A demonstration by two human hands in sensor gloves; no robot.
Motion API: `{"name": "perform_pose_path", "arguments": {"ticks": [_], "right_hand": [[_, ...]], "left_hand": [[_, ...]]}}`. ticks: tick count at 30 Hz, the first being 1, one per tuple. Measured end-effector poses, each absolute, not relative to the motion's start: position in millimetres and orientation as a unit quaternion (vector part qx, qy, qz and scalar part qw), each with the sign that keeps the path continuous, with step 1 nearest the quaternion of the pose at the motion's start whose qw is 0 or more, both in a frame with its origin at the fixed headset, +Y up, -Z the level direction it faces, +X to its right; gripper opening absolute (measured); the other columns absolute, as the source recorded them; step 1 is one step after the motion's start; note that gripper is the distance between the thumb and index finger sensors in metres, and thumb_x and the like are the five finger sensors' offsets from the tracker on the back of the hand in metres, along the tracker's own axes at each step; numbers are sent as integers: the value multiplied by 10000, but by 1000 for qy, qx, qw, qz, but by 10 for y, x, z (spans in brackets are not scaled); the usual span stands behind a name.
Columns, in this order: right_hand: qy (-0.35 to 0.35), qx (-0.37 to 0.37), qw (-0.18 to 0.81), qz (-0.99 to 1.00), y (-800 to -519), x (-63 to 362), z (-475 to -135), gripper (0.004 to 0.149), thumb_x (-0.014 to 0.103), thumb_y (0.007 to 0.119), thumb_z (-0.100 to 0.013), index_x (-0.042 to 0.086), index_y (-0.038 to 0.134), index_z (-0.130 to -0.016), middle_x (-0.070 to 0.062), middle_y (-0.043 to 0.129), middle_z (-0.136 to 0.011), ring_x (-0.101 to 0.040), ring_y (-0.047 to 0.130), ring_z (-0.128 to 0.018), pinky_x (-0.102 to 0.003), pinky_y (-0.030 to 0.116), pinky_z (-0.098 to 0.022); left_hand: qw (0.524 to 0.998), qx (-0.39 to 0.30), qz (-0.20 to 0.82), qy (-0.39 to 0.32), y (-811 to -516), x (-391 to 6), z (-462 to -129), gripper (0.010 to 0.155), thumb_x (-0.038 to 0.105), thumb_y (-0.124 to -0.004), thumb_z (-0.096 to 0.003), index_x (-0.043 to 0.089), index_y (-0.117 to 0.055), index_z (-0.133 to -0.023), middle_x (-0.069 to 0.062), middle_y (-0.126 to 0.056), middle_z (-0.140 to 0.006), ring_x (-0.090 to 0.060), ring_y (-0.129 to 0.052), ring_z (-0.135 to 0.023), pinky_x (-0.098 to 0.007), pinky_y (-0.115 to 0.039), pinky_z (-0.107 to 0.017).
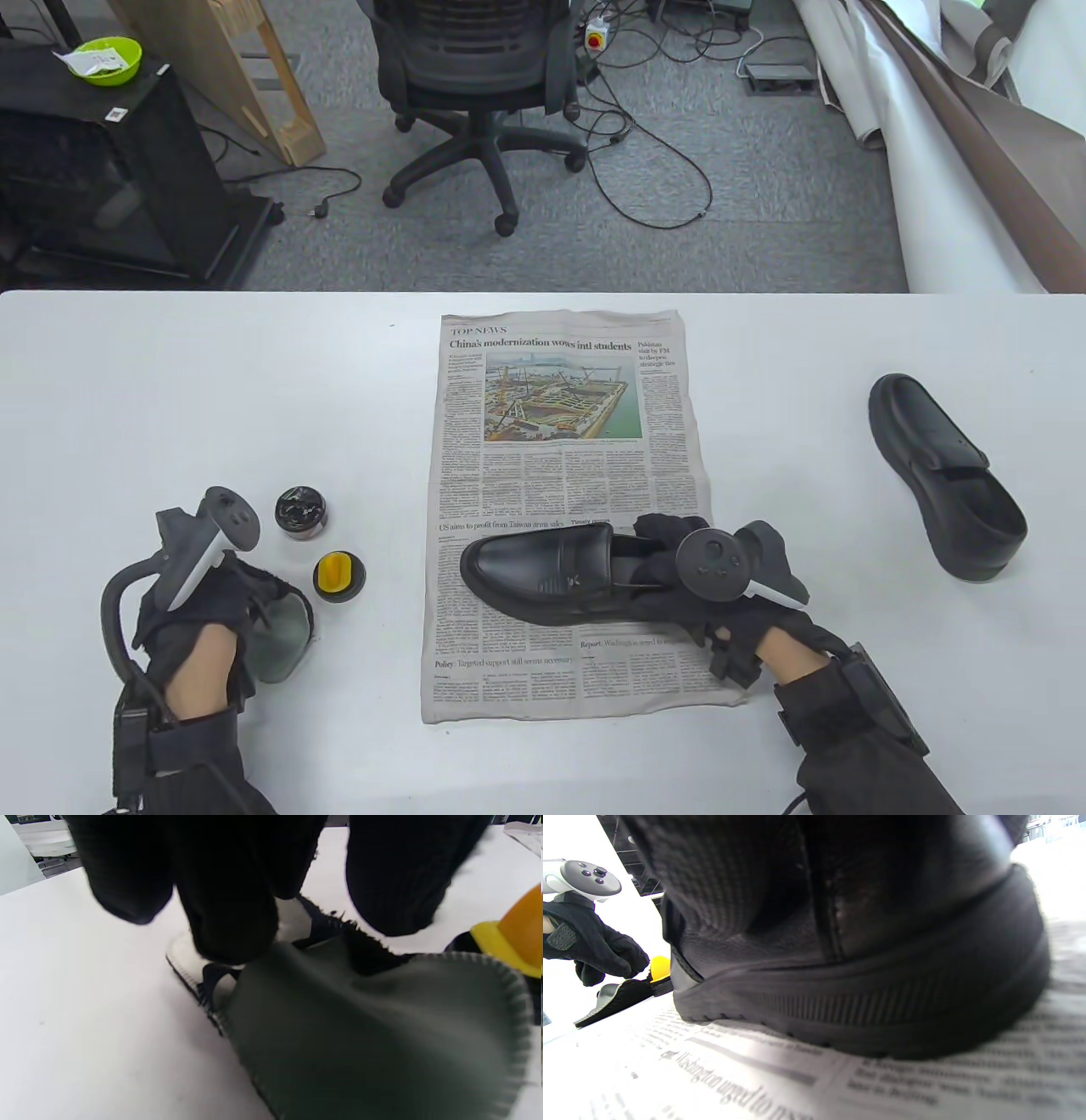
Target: Dip and apply built-in sponge shoe polish on shoes
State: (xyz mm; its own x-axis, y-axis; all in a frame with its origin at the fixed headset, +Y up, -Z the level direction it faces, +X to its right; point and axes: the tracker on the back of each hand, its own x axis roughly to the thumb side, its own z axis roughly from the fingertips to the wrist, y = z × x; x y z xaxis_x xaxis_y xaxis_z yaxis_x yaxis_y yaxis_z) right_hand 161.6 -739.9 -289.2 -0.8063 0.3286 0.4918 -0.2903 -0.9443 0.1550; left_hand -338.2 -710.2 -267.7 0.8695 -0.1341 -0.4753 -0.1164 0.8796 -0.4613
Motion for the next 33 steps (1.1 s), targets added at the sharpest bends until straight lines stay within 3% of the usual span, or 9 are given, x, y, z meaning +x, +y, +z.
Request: {"name": "perform_pose_path", "arguments": {"ticks": [8,13,16,19,22,28,33], "right_hand": [[37,265,163,950,-7406,1617,-2895,421,519,880,-313,321,924,-682,-26,528,-1045,-371,701,-901,-570,648,-680],[36,263,162,950,-7410,1616,-2894,420,518,876,-314,321,922,-681,-27,527,-1045,-369,701,-901,-569,648,-680],[36,262,161,951,-7412,1614,-2896,421,517,875,-315,318,921,-683,-26,527,-1044,-369,701,-900,-569,648,-679],[33,262,160,951,-7415,1612,-2895,420,514,871,-316,318,919,-683,-26,528,-1043,-365,703,-900,-567,651,-679],[34,262,160,951,-7418,1610,-2896,421,514,870,-315,317,918,-684,-26,526,-1043,-367,702,-900,-567,649,-679],[38,261,162,951,-7424,1611,-2901,422,516,871,-315,315,919,-683,-25,522,-1043,-366,698,-902,-568,648,-680],[43,260,164,951,-7427,1610,-2903,421,515,870,-319,311,916,-684,-27,513,-1045,-382,697,-910,-573,647,-684]], "left_hand": [[915,-304,19,264,-7375,-3513,-2722,775,459,-975,-353,203,-636,-1001,-116,-752,-1006,-144,-998,-516,-485,-827,-563],[913,-310,24,263,-7423,-3514,-2747,568,416,-961,-377,226,-757,-872,-63,-891,-808,-127,-989,-447,-466,-832,-562],[912,-314,49,260,-7420,-3560,-2738,480,386,-962,-397,229,-804,-822,-49,-948,-742,-54,-1000,-274,-391,-912,-434],[916,-300,64,259,-7334,-3578,-2702,472,373,-956,-403,211,-810,-821,-60,-973,-758,3,-1007,-196,-350,-946,-350],[927,-267,70,253,-7152,-3548,-2662,463,335,-931,-427,203,-770,-841,-140,-943,-862,17,-1021,-162,-334,-960,-319],[959,-156,116,205,-6711,-3362,-2551,469,355,-870,-475,250,-696,-897,-29,-984,-686,22,-1010,-162,-324,-948,-327],[973,-99,173,114,-6478,-2929,-2508,488,407,-851,-484,254,-700,-922,-9,-967,-689,8,-989,-201,-353,-919,-389]]}}
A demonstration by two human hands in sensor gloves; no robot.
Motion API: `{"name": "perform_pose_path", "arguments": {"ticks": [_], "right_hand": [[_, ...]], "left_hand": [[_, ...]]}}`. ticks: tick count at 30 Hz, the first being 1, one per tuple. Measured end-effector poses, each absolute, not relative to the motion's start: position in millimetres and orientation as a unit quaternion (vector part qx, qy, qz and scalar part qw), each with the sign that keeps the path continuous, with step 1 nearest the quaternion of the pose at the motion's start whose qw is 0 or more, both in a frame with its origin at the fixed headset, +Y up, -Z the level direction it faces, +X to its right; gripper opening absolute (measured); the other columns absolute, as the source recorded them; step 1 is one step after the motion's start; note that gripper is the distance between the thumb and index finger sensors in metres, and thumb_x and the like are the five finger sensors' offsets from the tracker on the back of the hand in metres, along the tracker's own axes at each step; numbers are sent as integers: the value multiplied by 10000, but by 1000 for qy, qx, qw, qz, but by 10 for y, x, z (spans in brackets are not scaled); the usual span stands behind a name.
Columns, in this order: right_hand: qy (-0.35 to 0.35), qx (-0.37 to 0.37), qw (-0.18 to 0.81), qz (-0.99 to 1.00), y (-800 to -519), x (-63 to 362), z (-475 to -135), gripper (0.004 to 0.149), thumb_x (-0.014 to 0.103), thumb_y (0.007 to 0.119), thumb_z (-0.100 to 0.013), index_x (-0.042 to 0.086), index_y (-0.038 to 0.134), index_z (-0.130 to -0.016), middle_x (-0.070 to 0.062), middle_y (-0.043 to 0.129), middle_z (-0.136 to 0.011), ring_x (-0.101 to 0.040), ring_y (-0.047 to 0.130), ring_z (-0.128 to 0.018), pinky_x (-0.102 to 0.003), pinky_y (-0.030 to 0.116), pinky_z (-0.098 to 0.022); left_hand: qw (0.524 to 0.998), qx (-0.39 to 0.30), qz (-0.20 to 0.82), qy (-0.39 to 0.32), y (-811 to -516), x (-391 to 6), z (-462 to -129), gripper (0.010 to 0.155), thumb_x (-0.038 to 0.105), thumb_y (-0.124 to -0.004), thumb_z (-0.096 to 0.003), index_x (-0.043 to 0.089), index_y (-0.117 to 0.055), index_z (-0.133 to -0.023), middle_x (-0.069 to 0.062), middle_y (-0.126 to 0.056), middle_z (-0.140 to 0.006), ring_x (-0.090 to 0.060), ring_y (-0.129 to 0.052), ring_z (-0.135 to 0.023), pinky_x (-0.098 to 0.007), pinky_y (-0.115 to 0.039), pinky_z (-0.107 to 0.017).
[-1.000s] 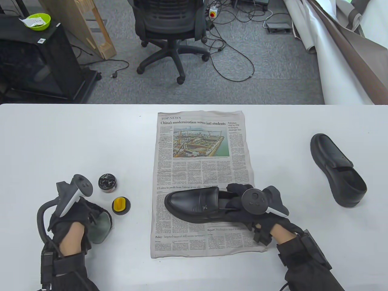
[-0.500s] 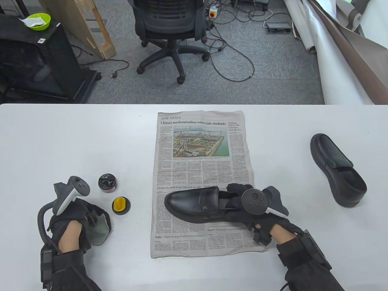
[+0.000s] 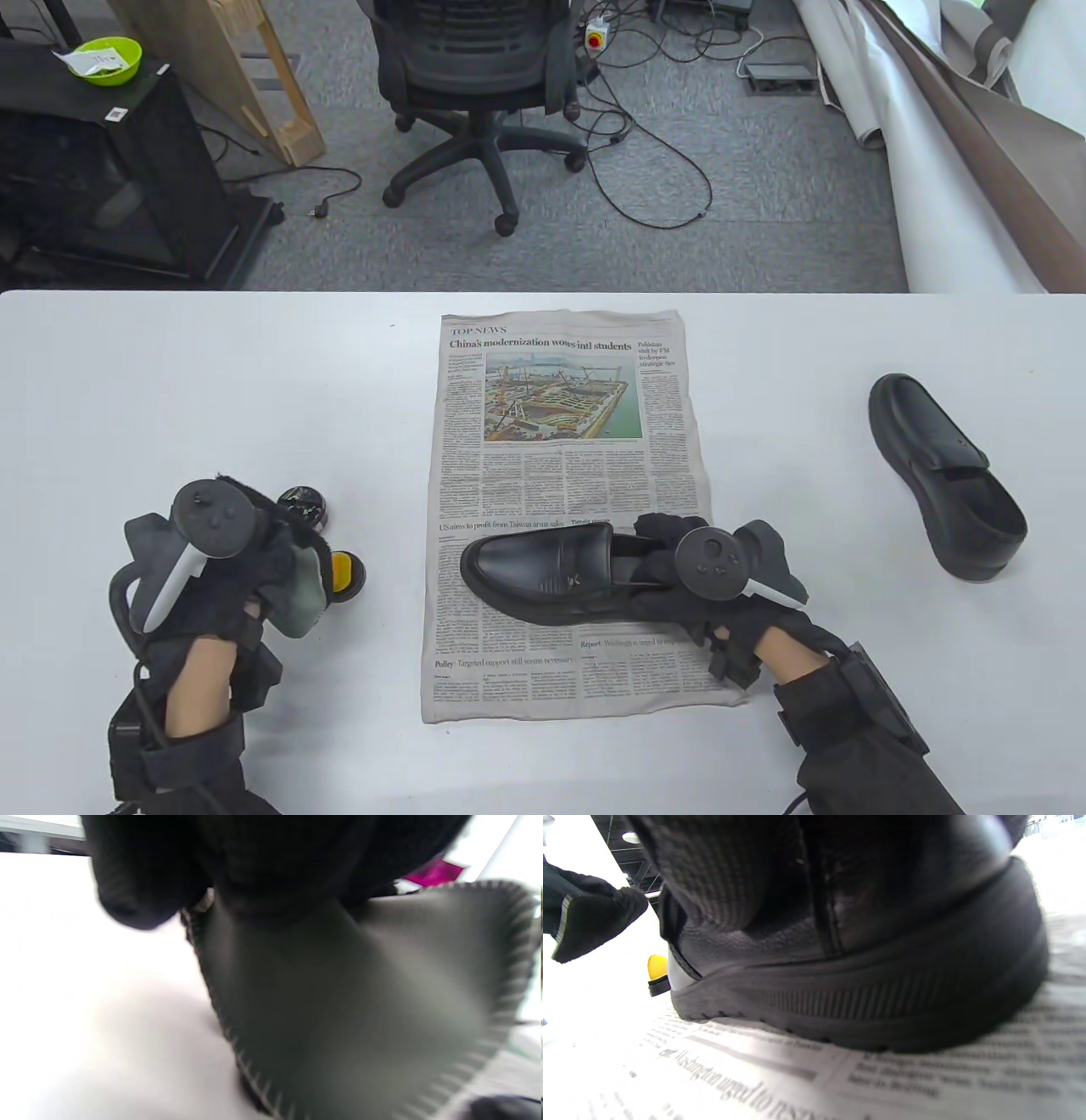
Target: Dip and apply built-in sponge shoe polish on shoes
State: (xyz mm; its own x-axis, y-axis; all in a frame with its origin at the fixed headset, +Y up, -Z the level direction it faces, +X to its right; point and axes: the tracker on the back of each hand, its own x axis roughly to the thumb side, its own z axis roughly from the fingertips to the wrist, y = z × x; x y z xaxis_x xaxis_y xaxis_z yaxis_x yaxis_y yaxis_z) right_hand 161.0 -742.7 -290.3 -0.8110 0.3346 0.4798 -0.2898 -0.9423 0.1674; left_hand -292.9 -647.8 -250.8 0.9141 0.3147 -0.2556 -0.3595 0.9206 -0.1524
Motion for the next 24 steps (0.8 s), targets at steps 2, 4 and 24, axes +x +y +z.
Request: {"name": "perform_pose_path", "arguments": {"ticks": [2,4,24], "right_hand": [[46,259,166,950,-7429,1610,-2904,422,514,870,-320,308,915,-685,-29,509,-1045,-386,693,-921,-576,647,-687],[47,260,166,950,-7429,1609,-2905,422,515,869,-321,307,914,-685,-31,509,-1044,-388,697,-922,-578,649,-687],[45,257,168,951,-7441,1609,-2912,422,513,865,-321,303,913,-684,-29,512,-1041,-378,702,-911,-578,646,-683]], "left_hand": [[979,-88,172,73,-6423,-2662,-2514,498,436,-857,-477,283,-698,-923,3,-951,-705,0,-983,-225,-365,-904,-422],[984,-71,160,44,-6409,-2375,-2530,511,451,-855,-465,298,-695,-926,10,-942,-708,0,-976,-235,-371,-896,-441],[989,12,39,-140,-6997,-332,-2569,577,591,-863,-346,285,-795,-830,63,-994,-548,7,-970,-110,-355,-933,-392]]}}
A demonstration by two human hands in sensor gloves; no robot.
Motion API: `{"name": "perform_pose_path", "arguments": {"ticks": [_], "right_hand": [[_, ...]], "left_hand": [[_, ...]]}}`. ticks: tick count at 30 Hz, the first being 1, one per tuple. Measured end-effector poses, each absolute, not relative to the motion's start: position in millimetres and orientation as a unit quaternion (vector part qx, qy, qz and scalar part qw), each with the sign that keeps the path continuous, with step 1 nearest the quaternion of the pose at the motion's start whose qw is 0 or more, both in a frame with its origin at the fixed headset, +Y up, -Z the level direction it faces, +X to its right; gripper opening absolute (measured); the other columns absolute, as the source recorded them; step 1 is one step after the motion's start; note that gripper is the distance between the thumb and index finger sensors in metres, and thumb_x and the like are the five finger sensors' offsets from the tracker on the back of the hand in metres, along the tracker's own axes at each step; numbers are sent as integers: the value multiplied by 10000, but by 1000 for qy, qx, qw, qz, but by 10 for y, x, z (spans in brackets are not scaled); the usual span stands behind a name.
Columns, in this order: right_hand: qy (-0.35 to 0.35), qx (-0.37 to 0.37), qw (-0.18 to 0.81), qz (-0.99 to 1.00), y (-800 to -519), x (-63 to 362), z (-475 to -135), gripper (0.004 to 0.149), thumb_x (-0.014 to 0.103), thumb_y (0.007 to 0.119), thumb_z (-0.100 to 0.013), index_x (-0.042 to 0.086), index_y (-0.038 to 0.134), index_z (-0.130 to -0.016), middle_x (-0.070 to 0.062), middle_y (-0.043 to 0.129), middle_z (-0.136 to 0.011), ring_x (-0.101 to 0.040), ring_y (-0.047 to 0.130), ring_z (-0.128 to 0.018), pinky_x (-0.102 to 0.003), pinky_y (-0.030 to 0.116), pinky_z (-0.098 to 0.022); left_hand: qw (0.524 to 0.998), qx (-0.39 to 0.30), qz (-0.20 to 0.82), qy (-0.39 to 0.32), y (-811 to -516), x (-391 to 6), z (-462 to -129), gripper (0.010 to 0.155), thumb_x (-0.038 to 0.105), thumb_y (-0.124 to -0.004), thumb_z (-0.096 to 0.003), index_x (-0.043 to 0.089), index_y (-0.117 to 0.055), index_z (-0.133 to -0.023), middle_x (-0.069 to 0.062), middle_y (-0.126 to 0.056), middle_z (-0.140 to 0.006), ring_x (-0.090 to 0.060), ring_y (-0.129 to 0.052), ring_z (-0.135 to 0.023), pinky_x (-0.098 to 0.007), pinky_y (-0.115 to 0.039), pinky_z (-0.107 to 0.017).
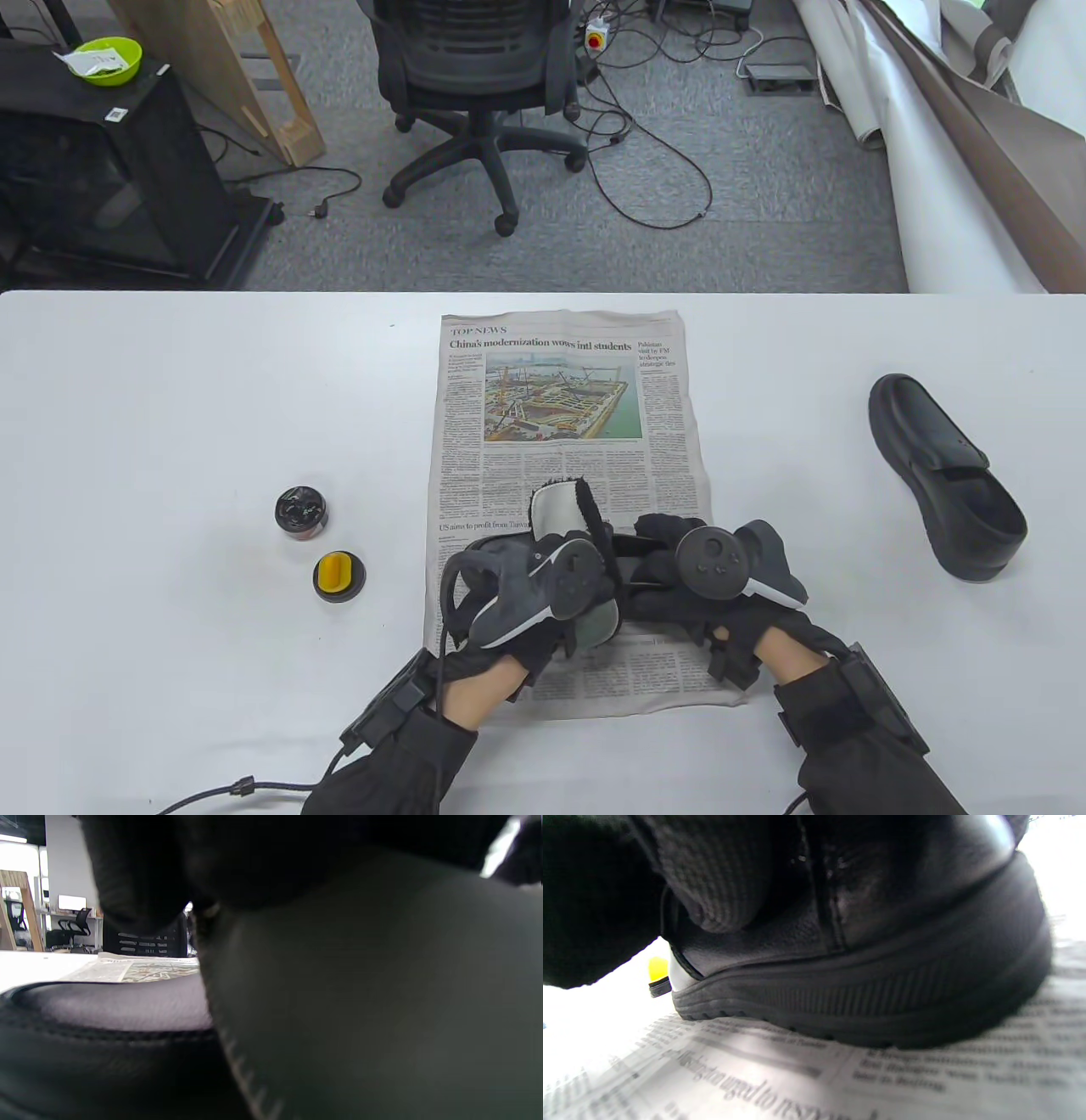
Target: Dip and apply built-in sponge shoe polish on shoes
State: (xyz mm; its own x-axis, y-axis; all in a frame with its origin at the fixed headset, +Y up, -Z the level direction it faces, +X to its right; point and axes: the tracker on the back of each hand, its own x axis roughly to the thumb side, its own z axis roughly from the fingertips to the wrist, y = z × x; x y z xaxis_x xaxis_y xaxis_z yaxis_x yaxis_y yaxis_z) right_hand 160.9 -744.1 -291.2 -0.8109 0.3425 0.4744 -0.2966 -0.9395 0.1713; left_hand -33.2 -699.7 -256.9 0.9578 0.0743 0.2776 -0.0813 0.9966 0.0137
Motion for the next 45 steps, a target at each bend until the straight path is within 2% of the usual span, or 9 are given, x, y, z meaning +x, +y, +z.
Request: {"name": "perform_pose_path", "arguments": {"ticks": [13,26,34,38,40,45], "right_hand": [[45,259,166,950,-7444,1606,-2915,419,512,863,-324,306,912,-685,-32,509,-1042,-378,702,-911,-579,647,-682],[48,258,165,951,-7447,1609,-2916,422,512,862,-323,303,911,-687,-32,508,-1043,-379,699,-912,-580,645,-682],[51,259,165,950,-7450,1610,-2917,422,514,861,-323,306,909,-687,-33,502,-1045,-381,693,-915,-582,642,-684],[51,261,165,950,-7452,1610,-2919,422,514,860,-325,305,908,-689,-35,501,-1045,-383,692,-915,-582,640,-684],[50,261,166,950,-7453,1610,-2919,423,513,861,-323,304,908,-689,-35,502,-1044,-383,691,-915,-582,641,-683],[51,261,167,949,-7455,1611,-2922,422,514,861,-325,304,909,-688,-36,500,-1045,-382,692,-914,-581,641,-684]], "left_hand": [[991,-28,50,-124,-7123,-459,-2647,557,593,-860,-353,279,-813,-810,59,-1005,-500,0,-970,-73,-355,-939,-373],[988,-132,34,-70,-7172,-969,-2831,546,579,-877,-360,283,-813,-814,57,-1004,-512,-10,-970,-89,-362,-930,-384],[990,-134,-24,-19,-7085,-1181,-2904,542,565,-901,-359,283,-820,-814,58,-1007,-521,-14,-978,-101,-363,-928,-394],[992,-110,41,-51,-7048,-1081,-2884,545,559,-900,-365,278,-810,-823,60,-1001,-531,-11,-976,-111,-363,-925,-400],[990,-85,83,-72,-7026,-923,-2862,546,561,-900,-361,276,-814,-819,59,-1004,-521,-11,-973,-102,-363,-926,-392],[987,-36,107,-111,-7002,-519,-2866,548,575,-886,-355,292,-804,-817,73,-999,-522,-1,-971,-103,-351,-929,-397]]}}
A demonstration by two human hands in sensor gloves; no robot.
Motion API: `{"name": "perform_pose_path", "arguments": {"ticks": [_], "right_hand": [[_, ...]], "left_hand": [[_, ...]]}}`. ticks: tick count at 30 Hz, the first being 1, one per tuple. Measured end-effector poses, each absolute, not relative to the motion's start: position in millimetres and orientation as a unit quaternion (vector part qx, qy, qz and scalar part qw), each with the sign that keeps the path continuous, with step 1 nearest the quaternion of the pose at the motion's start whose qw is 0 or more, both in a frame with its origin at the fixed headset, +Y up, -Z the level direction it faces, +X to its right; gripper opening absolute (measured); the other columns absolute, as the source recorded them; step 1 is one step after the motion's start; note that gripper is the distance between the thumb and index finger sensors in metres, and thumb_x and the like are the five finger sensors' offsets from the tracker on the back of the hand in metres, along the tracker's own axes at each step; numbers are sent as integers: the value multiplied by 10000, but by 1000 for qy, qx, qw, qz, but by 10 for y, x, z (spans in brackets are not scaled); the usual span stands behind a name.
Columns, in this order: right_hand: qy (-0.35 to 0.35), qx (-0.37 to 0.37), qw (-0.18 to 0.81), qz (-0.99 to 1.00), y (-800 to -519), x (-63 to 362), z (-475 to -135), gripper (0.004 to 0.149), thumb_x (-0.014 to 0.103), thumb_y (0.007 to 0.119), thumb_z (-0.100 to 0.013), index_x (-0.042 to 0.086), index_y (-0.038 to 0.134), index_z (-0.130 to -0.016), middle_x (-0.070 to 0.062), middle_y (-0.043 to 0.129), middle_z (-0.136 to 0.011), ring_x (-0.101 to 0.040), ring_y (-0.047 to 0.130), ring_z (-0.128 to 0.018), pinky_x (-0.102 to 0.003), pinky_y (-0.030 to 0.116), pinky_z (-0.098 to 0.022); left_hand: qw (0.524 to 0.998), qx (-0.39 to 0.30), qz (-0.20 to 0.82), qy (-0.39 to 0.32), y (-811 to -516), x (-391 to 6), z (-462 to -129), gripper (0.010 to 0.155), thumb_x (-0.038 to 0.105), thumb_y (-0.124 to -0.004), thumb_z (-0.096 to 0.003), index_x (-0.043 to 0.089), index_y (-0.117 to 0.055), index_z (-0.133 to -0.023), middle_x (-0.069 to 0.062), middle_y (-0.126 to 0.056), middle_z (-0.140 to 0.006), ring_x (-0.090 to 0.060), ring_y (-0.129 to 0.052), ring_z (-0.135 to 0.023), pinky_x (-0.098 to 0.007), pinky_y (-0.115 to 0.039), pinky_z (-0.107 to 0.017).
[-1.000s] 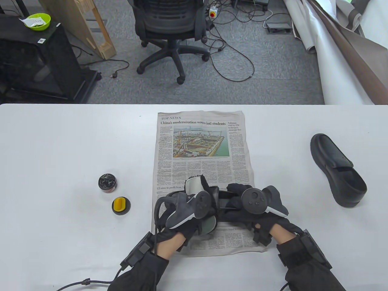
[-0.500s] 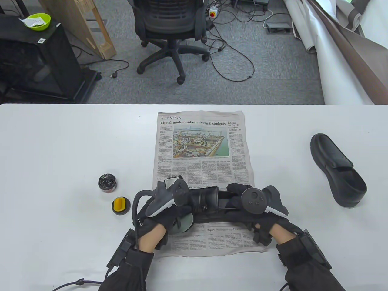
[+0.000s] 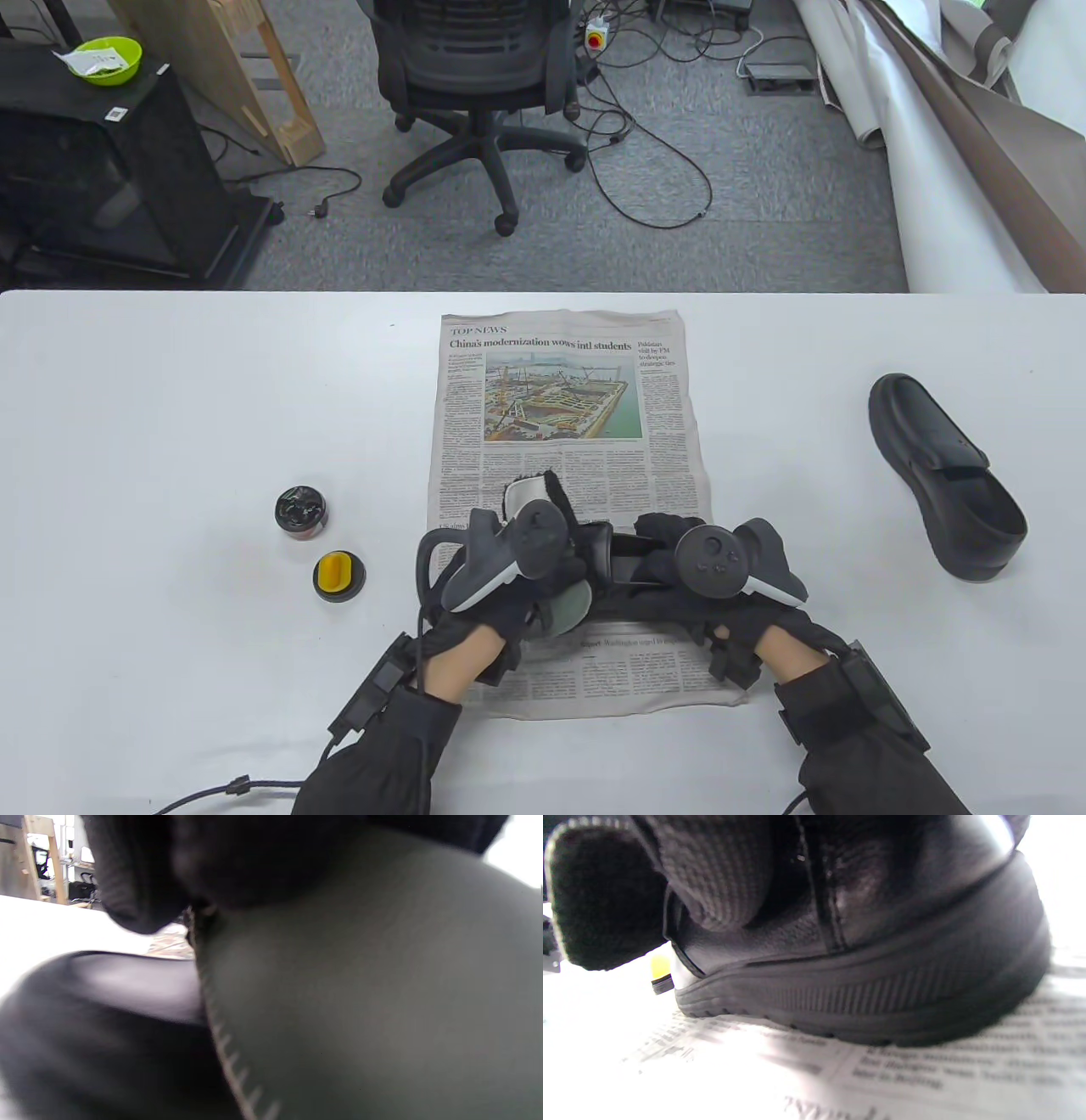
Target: Dip and apply built-in sponge shoe polish on shoes
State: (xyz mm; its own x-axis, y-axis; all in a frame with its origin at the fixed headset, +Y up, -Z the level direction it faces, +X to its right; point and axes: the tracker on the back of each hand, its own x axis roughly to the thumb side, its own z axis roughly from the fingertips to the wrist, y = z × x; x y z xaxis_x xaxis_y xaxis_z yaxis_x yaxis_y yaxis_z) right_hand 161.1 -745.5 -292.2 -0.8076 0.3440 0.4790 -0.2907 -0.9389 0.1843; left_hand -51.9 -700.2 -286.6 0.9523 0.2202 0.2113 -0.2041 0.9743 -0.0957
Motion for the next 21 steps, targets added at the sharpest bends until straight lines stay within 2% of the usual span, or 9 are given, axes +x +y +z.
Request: {"name": "perform_pose_path", "arguments": {"ticks": [4,9,17,21], "right_hand": [[50,260,164,950,-7456,1609,-2921,420,512,859,-327,304,907,-690,-37,499,-1045,-382,692,-914,-580,642,-684],[51,261,162,950,-7456,1608,-2922,424,513,859,-327,303,906,-692,-37,498,-1046,-382,691,-915,-580,640,-685],[55,259,158,951,-7455,1603,-2928,424,516,857,-327,305,904,-692,-35,494,-1047,-378,690,-917,-579,642,-685],[55,259,157,951,-7455,1601,-2927,423,514,857,-327,305,904,-692,-36,496,-1046,-380,690,-917,-580,643,-684]], "left_hand": [[992,-35,74,-96,-7021,-379,-2912,549,580,-873,-355,287,-809,-815,71,-1001,-518,0,-970,-98,-352,-931,-392],[991,-71,73,-82,-7082,-469,-2934,545,584,-848,-367,279,-810,-816,63,-1003,-518,-2,-970,-95,-356,-930,-388],[996,-70,-29,-56,-7099,-802,-2957,537,583,-857,-367,278,-826,-807,59,-1012,-511,-9,-977,-92,-359,-933,-388],[995,-87,-33,-29,-7134,-1042,-2995,537,583,-855,-371,276,-823,-811,59,-1009,-519,-13,-979,-100,-364,-928,-394]]}}
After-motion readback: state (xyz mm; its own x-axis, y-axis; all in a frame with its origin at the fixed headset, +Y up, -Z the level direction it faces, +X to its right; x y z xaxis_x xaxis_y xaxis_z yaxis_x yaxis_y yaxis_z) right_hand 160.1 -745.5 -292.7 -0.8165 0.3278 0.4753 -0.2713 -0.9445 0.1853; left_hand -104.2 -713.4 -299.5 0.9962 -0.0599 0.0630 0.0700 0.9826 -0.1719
